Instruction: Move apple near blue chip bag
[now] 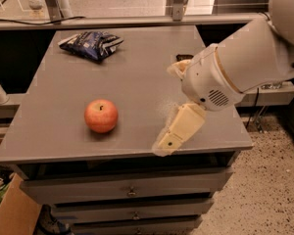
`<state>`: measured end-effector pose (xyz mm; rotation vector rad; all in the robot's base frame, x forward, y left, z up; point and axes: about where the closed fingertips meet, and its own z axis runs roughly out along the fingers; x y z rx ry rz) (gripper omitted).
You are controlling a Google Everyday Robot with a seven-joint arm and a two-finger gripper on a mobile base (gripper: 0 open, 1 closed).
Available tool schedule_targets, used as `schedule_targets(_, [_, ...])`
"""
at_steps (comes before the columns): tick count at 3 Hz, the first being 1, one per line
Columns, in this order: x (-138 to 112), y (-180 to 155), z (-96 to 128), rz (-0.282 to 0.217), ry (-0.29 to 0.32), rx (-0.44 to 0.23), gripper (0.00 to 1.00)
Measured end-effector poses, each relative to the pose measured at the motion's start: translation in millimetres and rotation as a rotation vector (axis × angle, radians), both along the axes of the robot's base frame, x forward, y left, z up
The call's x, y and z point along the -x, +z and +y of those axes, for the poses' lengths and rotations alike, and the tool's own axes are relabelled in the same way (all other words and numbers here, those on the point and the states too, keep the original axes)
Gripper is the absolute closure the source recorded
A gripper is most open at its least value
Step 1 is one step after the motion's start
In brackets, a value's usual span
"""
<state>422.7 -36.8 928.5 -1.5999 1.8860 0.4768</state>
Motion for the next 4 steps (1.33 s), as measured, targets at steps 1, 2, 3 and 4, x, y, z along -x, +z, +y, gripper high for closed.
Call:
schedule_targets(1, [-10,-18,29,-0.043,-0.006,-0.062,0.00])
schedule_targets(2, [-29,-33,61,-0.068,-0.019,-0.118,0.00])
schedule_targets(3, [-44,-50,90,-0.064,-0.028,-0.162,0.00])
schedule_targets(4, [-52,-66,115,-0.038,-0.037,-0.187,0.00])
